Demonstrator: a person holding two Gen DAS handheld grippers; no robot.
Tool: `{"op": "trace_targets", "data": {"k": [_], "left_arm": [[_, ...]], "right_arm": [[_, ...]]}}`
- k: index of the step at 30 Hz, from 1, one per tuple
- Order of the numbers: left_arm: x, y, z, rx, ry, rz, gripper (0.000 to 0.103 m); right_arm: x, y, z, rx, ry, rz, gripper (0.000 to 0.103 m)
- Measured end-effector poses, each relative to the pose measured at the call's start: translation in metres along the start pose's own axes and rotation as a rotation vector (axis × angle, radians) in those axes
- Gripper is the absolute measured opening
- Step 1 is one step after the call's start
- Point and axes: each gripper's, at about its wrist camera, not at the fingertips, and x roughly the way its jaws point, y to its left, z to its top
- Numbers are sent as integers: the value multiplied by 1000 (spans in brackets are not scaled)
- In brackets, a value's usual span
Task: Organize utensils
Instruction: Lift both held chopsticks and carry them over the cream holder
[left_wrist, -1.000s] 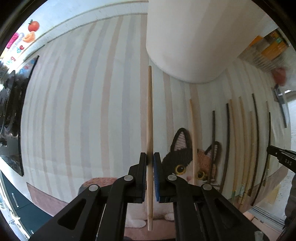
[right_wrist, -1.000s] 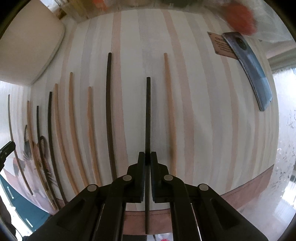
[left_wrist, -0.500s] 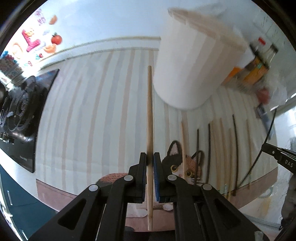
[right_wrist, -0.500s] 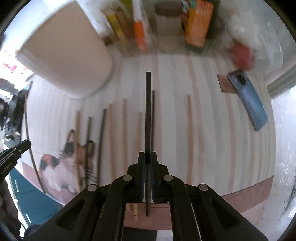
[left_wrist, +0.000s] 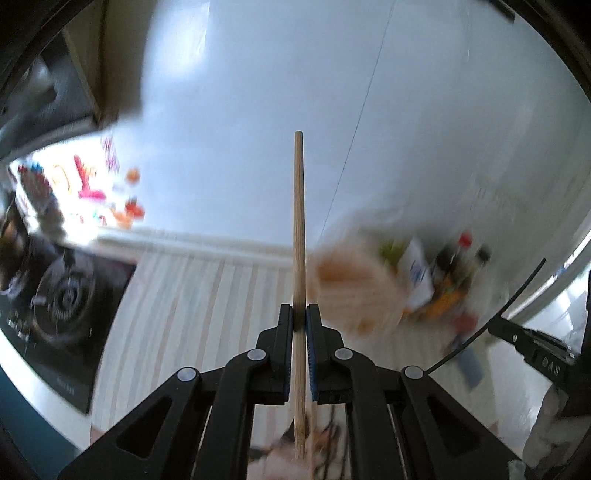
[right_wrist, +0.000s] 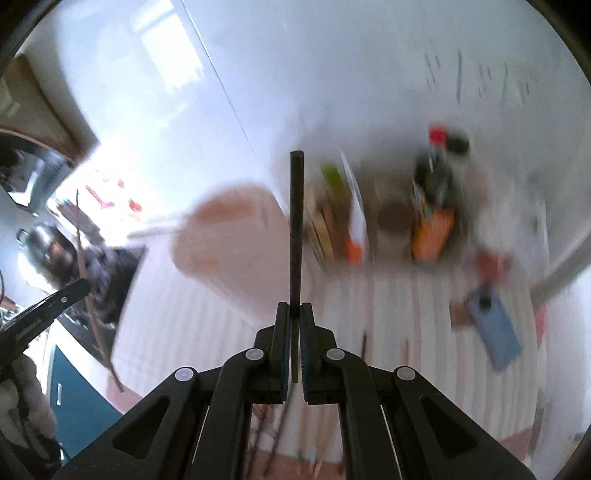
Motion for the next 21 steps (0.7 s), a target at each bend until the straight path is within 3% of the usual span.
{"op": "trace_targets", "data": {"k": [5,10,16,21], "left_arm": [[0,-16,45,1,-107,-4,4],[25,-24,75,-16,-157,56,4],[64,-28,87,-41,-157,112,4],[96,-26,95,-94,-121,105,4]], "right_arm": [[-37,26,61,-60,-103,29,5],[-46,38,112,-87,-167,5,5],[-13,43,140,-71,-159,-18,5],[24,38,147,-34,-124,-9,5]]}}
